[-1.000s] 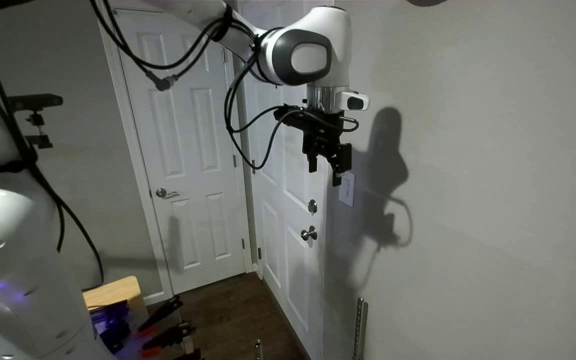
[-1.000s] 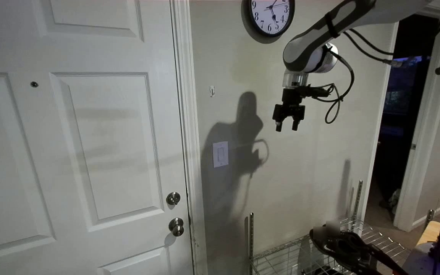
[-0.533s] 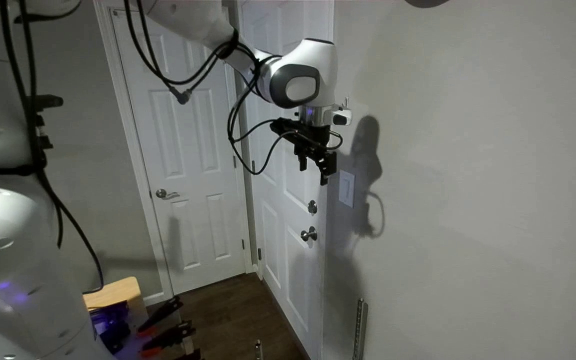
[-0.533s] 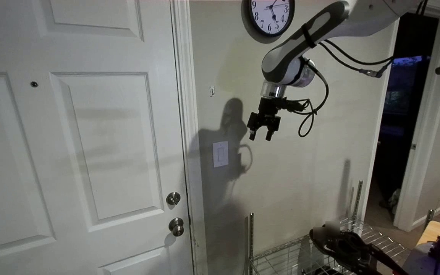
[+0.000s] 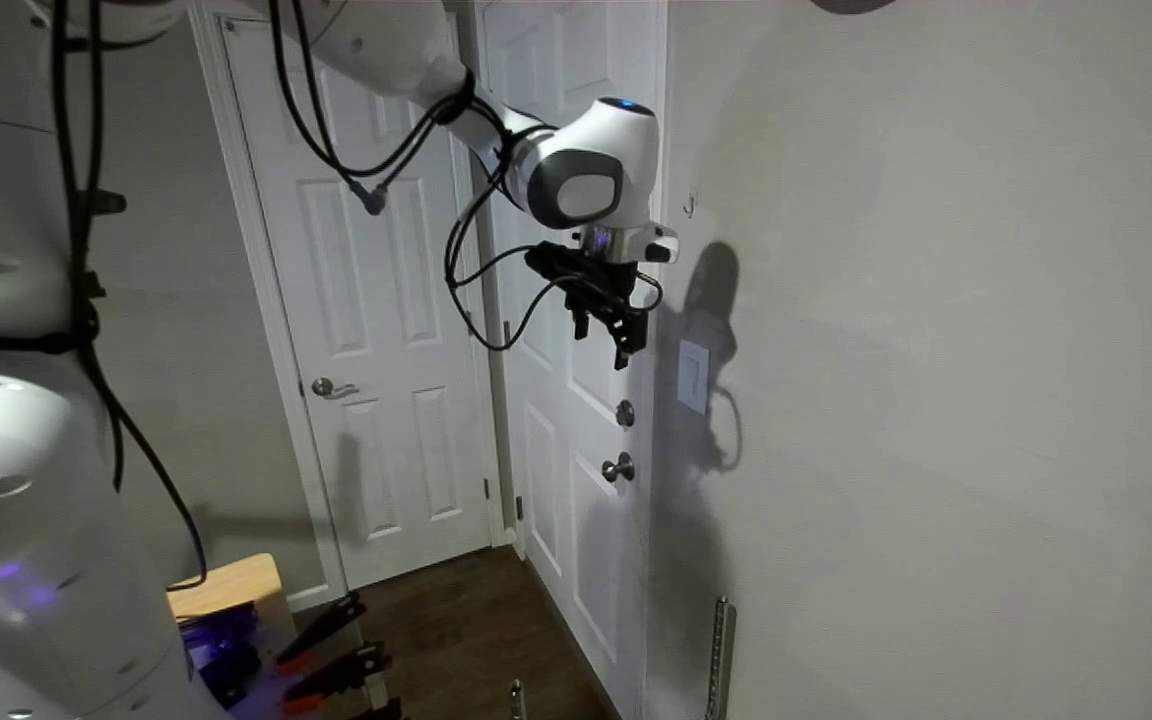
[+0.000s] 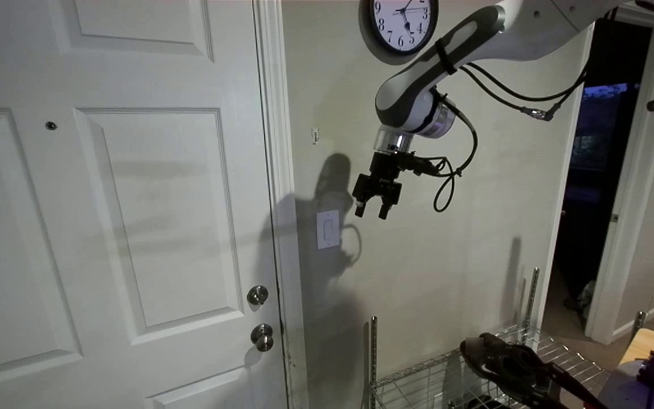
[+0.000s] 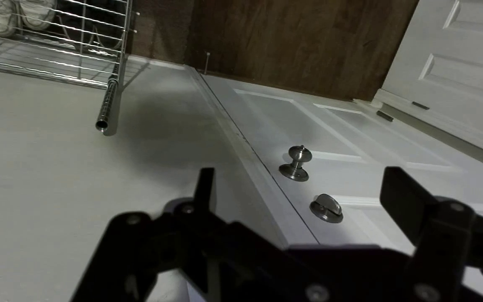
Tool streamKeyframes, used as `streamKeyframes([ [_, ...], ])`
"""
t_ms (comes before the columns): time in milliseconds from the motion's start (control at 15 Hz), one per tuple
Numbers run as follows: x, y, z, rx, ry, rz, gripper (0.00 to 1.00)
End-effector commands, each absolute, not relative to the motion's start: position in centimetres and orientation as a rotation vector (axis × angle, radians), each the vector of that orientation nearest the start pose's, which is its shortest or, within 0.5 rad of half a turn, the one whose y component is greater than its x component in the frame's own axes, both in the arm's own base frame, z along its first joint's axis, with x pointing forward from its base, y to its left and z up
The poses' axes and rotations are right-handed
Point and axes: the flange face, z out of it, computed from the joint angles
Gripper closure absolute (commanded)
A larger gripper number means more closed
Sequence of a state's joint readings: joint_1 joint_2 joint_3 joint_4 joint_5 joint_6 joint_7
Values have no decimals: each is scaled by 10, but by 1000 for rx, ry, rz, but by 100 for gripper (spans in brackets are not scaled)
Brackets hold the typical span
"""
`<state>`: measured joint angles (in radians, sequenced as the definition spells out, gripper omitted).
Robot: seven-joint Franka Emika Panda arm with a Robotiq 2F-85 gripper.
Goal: Flip the switch on the wall
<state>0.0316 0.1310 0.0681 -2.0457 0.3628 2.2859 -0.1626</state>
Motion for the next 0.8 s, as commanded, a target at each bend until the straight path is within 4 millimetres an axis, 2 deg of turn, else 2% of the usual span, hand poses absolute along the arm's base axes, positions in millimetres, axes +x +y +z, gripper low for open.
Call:
streamKeyframes([
  [0, 582, 64, 390, -2846, -47, -167, 0],
  [400, 585, 64, 388, -2839, -51, -182, 0],
  [733, 610, 88, 369, -2825, -74, -261, 0],
])
